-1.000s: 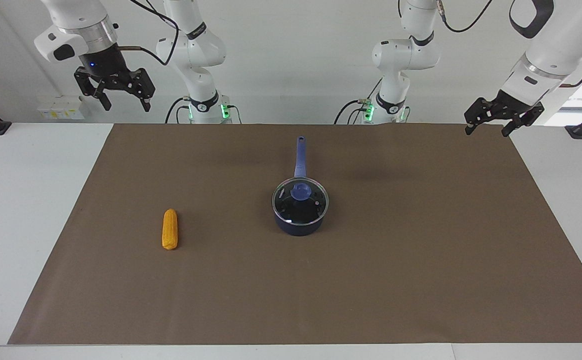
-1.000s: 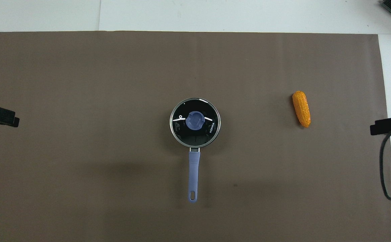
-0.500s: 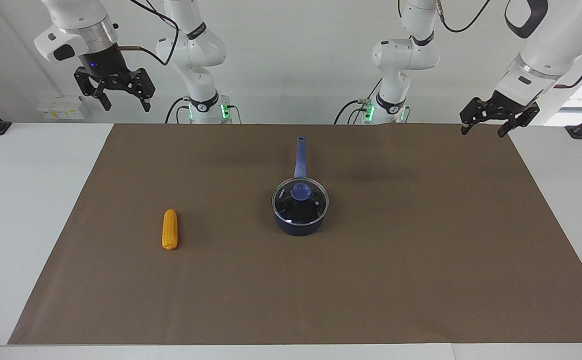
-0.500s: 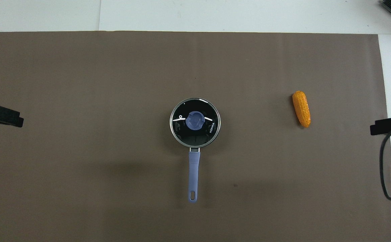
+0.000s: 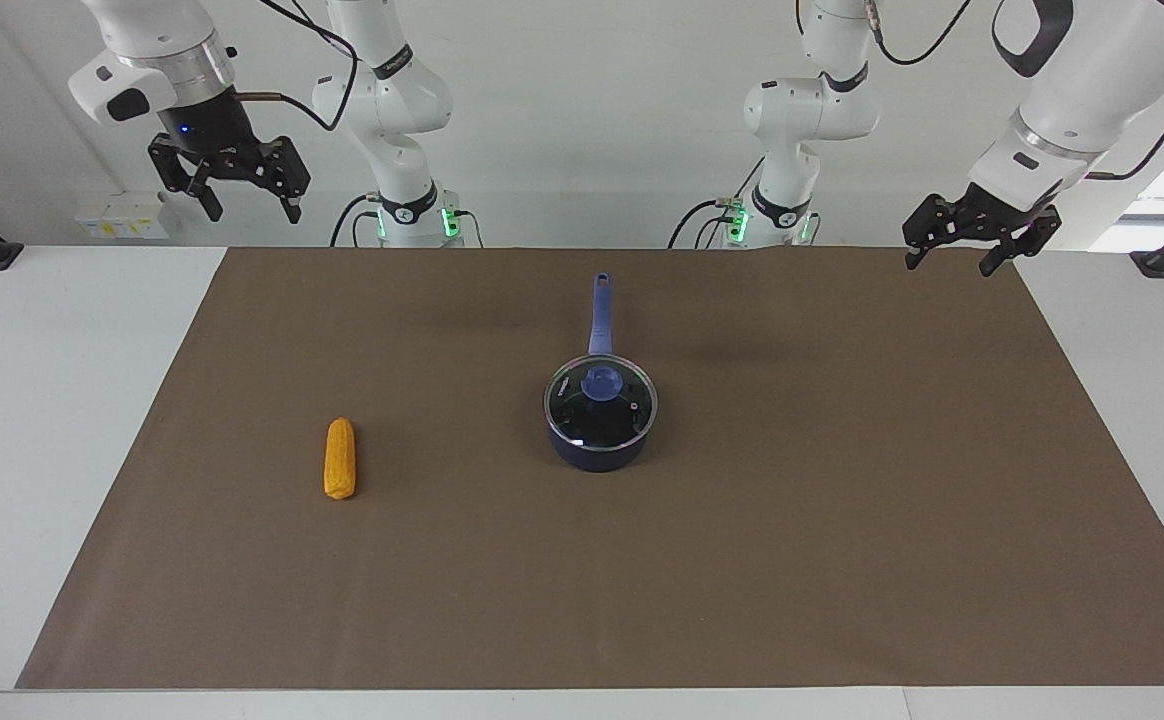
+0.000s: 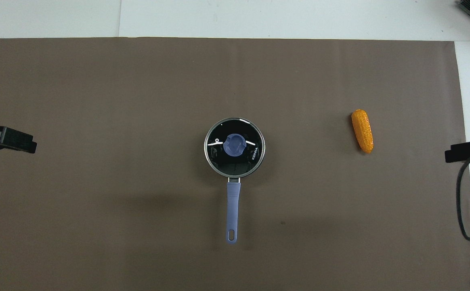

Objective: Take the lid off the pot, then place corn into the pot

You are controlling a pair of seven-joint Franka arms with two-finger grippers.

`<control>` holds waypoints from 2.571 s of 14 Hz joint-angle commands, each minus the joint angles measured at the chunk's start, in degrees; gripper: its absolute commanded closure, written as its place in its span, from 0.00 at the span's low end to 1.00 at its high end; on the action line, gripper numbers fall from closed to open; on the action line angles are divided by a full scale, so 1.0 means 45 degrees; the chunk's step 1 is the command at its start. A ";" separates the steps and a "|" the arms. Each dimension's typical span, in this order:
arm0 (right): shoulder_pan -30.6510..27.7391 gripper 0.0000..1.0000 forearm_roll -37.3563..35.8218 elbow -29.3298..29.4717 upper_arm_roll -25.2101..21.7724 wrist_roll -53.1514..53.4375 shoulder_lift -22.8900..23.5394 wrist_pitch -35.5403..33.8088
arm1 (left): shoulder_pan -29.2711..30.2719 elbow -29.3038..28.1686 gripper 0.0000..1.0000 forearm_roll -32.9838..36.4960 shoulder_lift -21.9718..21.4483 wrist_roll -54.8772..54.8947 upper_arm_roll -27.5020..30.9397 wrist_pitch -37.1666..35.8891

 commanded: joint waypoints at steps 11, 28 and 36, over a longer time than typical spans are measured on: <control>0.0046 0.00 0.0223 -0.0329 0.0275 -0.0429 0.0065 0.0885 | -0.3001 -0.2408 0.00 -0.0102 0.0966 -0.1053 0.0143 0.3777; 0.0377 0.00 0.0204 -0.1815 0.0510 -0.0701 0.4866 0.8012 | -0.7847 0.1615 0.00 0.0230 0.5381 -0.6914 0.0163 0.5069; 0.0144 0.00 0.0125 -0.1834 0.0490 -0.2847 0.7484 1.0651 | -0.8238 0.2240 0.00 0.0347 0.6729 -0.8028 0.0163 0.5909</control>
